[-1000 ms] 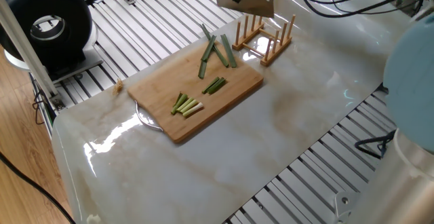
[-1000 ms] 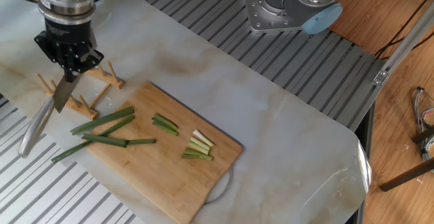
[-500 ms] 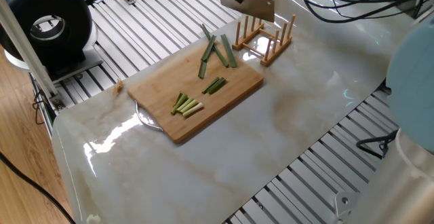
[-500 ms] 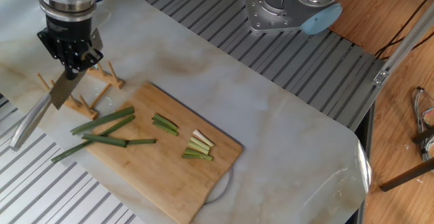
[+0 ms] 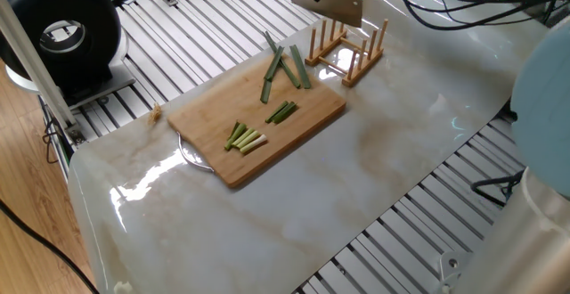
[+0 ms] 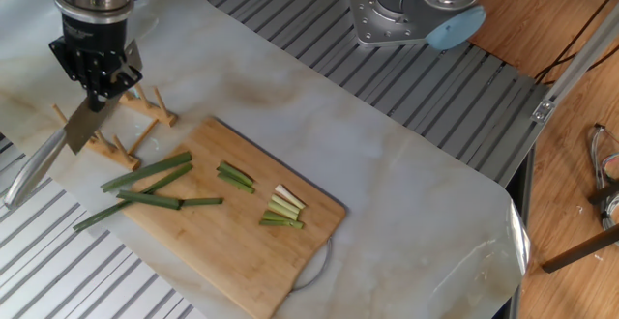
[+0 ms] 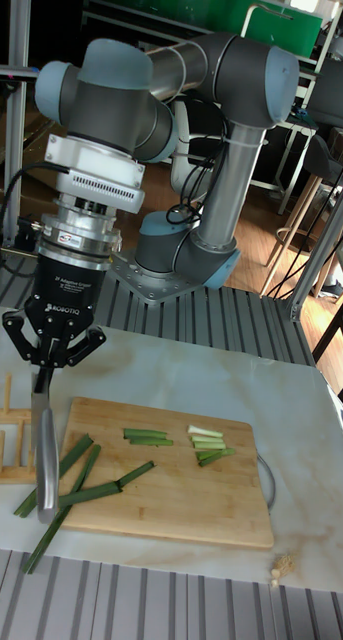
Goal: Chop the green garlic
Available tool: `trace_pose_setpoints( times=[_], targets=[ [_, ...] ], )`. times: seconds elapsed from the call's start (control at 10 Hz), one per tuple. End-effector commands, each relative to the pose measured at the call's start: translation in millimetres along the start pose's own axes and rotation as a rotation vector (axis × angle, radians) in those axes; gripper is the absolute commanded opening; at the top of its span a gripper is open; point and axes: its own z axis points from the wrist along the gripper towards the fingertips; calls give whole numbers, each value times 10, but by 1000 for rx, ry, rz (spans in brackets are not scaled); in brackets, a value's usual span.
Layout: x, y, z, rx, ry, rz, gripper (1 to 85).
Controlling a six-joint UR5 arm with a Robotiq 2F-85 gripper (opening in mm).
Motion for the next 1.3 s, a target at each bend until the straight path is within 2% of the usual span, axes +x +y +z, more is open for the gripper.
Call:
trace_pose_setpoints(
  times=[0.0,0.2,0.4,0.5,0.7,1.0,1.2],
  targets=[
    [107,-75,52,-20,-20,9,13],
    [299,-91,127,-44,-7,18,13],
    [400,-182,218,-33,-20,19,13],
    [451,-133,246,-51,-8,49,13],
    [501,-65,318,-61,-13,68,13],
    [535,-80,454,-31,-31,53,13],
    [543,-46,554,-46,-41,57,13]
  ],
)
